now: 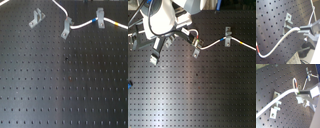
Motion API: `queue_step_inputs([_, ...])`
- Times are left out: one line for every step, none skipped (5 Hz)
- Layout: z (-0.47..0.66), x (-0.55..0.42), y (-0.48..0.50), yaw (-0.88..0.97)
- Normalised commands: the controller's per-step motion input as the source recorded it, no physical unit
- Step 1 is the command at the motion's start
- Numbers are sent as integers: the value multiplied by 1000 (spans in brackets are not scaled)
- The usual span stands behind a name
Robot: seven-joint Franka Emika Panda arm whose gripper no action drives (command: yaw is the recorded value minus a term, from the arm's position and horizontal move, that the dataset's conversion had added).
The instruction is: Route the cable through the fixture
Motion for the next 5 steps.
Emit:
queue_step_inputs([531, 129, 567, 163])
queue_step_inputs([404, 284, 343, 291])
queue_step_inputs([345, 283, 252, 374])
queue_step_inputs([74, 52, 146, 340])
queue_step_inputs([87, -305, 75, -71])
